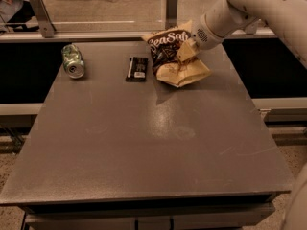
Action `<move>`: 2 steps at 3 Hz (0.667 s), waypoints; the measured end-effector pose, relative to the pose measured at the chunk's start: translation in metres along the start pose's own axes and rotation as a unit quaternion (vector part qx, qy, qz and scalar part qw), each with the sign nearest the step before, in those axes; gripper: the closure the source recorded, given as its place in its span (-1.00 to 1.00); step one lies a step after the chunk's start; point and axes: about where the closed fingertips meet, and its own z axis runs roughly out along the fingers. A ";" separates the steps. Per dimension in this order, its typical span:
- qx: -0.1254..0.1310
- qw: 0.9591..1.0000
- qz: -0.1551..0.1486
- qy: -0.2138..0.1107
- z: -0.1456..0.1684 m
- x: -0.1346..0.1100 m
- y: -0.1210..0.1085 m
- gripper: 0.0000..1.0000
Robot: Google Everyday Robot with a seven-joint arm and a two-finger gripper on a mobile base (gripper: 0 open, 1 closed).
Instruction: Pick brown chip bag
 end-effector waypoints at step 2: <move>-0.004 1.000 0.006 -0.004 0.000 -0.001 0.001 1.00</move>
Offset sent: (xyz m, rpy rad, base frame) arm -0.0010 0.0001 0.0054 0.0427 0.0055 -0.0170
